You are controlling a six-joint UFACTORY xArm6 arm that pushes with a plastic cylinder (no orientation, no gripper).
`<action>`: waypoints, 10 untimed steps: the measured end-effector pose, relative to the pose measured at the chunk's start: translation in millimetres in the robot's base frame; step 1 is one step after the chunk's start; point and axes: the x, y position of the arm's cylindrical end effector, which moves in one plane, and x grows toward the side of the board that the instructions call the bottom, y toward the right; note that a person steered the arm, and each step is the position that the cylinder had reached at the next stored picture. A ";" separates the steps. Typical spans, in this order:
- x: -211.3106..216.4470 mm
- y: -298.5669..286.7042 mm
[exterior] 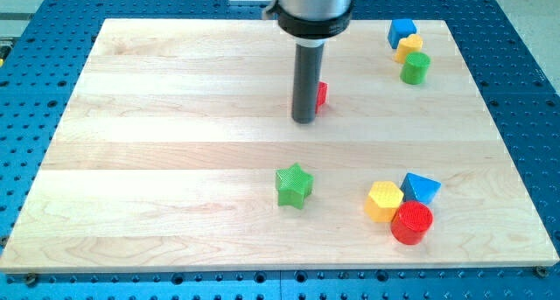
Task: Slide the red star to the bottom of the green circle
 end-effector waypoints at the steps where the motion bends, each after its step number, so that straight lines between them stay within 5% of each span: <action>1: -24.0 -22.9; 3: -30.8 62.1; 5: 1.4 69.6; 10: -17.1 138.9</action>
